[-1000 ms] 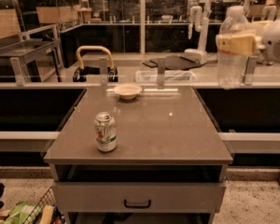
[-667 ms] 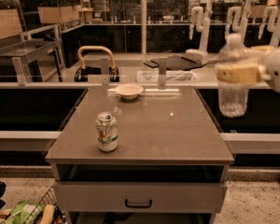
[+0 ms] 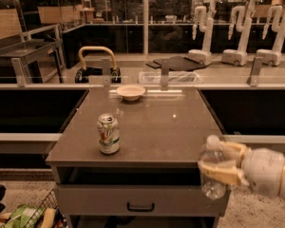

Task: Place water bottle into middle drawer

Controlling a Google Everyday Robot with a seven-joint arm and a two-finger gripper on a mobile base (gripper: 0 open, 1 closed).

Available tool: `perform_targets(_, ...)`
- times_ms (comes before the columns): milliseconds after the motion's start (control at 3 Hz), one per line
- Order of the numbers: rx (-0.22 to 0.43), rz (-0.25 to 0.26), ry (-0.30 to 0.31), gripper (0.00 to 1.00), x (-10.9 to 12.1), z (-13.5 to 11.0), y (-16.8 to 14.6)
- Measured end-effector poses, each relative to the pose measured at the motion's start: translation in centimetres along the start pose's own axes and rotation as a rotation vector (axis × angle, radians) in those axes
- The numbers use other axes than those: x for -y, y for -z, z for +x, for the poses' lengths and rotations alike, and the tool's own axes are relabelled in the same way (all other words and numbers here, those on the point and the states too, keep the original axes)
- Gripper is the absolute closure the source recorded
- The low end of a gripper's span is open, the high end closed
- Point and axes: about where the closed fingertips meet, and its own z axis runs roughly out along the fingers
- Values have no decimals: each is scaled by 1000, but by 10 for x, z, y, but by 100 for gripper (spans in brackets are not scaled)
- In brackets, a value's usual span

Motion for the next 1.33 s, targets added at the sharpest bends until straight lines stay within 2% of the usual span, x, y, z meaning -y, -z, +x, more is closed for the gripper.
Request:
perform_targets(333,19,-55,-5,100,-16,68,-29)
perform_targets(1000,35,-74,-29,100,-21,80,-38)
perform_targets(1333,73,-126,-141,100,-56,113,-41)
